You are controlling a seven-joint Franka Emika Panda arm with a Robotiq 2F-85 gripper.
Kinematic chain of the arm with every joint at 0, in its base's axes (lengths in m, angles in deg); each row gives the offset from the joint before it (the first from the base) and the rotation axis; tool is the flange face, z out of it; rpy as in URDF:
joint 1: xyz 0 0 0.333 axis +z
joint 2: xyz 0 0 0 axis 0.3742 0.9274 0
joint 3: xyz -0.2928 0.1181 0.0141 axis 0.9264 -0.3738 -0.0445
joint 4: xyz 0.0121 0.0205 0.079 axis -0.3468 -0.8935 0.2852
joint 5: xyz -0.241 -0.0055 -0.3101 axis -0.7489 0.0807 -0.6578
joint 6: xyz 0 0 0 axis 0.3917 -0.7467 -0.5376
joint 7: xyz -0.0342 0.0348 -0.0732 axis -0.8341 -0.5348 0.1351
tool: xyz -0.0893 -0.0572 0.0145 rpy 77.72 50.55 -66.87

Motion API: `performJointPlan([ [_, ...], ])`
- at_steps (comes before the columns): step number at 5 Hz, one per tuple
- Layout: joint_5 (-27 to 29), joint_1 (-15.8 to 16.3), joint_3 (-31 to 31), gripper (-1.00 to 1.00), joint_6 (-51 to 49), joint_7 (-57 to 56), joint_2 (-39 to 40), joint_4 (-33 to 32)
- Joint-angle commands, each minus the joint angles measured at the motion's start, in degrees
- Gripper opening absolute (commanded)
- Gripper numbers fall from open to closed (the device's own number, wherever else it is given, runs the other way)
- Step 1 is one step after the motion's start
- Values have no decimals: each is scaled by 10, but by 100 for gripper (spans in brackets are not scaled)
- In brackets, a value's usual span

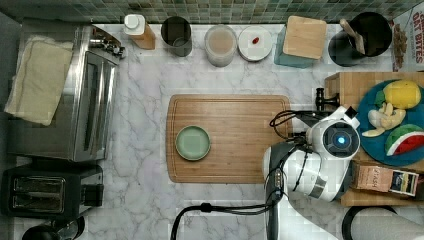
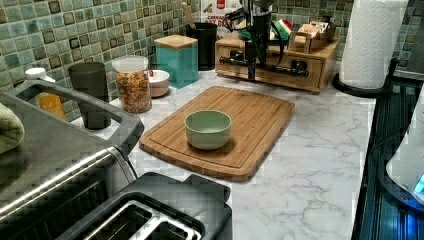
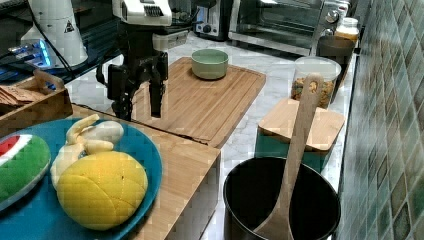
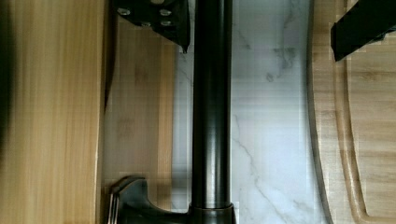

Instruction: Open the drawer.

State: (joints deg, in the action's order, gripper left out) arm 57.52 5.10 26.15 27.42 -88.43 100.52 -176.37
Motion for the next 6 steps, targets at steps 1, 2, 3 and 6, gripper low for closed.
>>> performJointPlan([
  [1,24,-23,-9,100,26,-54,34,34],
  [2,2,-5,-6,100,4,-4,8,13],
  [3,-13,21,-8,100,-47,30,-21,-1],
  [6,-3,104,-76,100,-7,154,-73,-98],
])
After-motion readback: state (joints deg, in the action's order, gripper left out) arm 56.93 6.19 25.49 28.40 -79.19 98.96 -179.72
